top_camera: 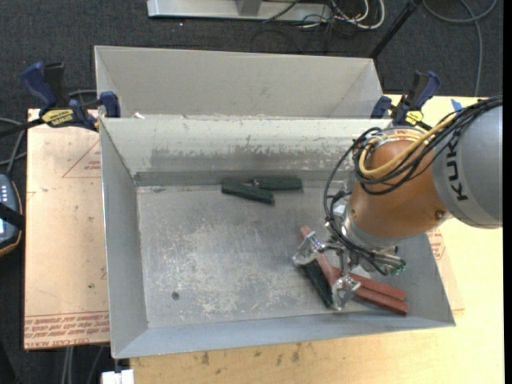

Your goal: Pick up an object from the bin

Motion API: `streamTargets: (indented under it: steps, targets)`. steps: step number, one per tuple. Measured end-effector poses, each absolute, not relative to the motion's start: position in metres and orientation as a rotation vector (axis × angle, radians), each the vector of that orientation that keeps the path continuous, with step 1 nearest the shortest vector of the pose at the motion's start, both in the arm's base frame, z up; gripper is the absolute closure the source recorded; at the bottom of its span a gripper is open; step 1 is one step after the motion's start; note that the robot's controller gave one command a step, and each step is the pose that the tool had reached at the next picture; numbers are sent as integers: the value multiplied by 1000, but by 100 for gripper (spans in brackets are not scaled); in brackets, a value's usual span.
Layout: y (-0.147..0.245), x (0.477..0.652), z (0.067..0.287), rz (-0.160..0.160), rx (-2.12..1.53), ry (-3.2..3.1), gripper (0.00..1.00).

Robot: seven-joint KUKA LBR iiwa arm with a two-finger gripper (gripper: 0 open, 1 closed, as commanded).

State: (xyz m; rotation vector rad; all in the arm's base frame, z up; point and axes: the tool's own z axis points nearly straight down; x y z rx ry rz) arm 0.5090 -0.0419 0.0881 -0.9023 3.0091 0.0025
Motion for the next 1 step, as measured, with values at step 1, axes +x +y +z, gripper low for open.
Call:
streamTargets:
  steps: [1]
  targets:
    - [-46, 516, 86, 2, -913, 3003, 0]
